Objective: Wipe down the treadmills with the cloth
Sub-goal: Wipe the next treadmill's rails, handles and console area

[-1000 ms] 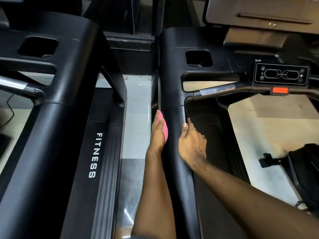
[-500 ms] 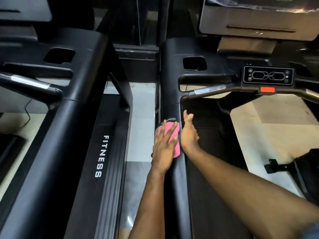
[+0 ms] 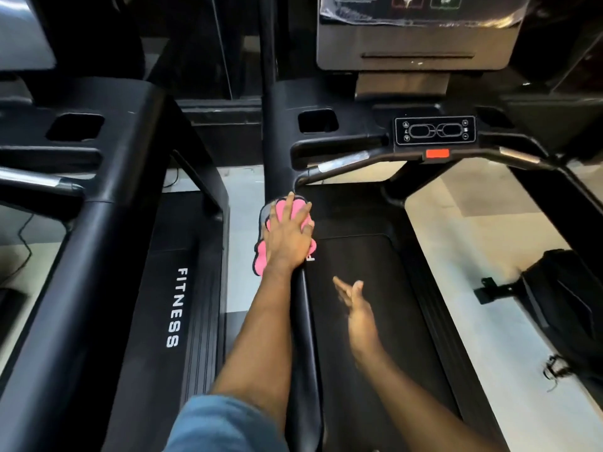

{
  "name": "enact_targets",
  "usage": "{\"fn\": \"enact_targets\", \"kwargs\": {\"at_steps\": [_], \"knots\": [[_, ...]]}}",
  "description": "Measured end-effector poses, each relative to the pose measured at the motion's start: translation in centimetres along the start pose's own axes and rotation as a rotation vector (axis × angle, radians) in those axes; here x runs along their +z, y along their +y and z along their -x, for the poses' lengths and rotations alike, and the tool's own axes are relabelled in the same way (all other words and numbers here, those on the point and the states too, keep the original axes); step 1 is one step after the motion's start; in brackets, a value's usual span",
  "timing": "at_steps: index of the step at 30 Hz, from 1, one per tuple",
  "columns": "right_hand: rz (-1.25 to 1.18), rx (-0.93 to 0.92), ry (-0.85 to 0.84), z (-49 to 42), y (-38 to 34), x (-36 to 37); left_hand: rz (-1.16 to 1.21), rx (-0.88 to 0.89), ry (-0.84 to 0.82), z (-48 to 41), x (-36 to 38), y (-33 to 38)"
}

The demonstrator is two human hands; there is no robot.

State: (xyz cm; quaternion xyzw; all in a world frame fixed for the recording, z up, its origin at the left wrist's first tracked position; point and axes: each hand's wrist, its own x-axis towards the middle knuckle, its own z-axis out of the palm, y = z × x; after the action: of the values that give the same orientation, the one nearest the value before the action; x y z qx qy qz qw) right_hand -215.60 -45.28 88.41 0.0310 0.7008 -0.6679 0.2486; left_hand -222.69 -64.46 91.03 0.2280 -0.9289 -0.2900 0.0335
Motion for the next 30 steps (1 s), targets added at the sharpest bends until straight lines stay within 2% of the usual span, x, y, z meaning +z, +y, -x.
{"fn": "enact_targets", "kwargs": {"at_steps": [5,10,13,17,19,21,23,25,27,29,30], "knots": [[-0.038,-0.036,0.044,1.2,-1.1,0.8,0.048,0.055,0.027,9.1,1.2,-0.6],[-0.083,0.013,0.083,2.5,-1.6,0.6,0.089,0.161,0.058,18.7,1.9,-1.0],[-0.063,0.031,0.029,3.6,-3.0,-0.7,0.286,0.168,0.158,20.8,0.5,-0.6],[0.006,-0.001,-0.103,4.5,-5.3,-2.2,0.643,0.053,0.225,19.3,-3.3,2.0],[-0.058,-0.020,-0.227,4.7,-6.9,-2.4,0.723,0.100,0.116,17.9,-5.3,4.5],[-0.199,-0.014,-0.332,4.5,-8.6,-2.5,0.852,0.109,-0.083,16.3,-6.6,6.9],[-0.301,-0.017,-0.340,3.8,-10.2,-2.6,0.929,0.064,-0.144,14.3,-7.1,8.5],[-0.310,-0.024,-0.281,2.3,-11.2,-2.7,0.933,-0.018,-0.057,12.6,-7.4,8.8],[-0.328,-0.006,-0.194,-0.4,-11.5,-3.5,0.884,-0.080,0.136,10.7,-7.2,8.6],[-0.376,0.054,-0.141,-3.4,-11.4,-4.8,0.675,-0.105,0.311,8.6,-6.5,7.9],[-0.381,0.081,-0.120,-4.7,-11.3,-5.4,0.535,-0.130,0.345,7.6,-6.0,7.1]]}}
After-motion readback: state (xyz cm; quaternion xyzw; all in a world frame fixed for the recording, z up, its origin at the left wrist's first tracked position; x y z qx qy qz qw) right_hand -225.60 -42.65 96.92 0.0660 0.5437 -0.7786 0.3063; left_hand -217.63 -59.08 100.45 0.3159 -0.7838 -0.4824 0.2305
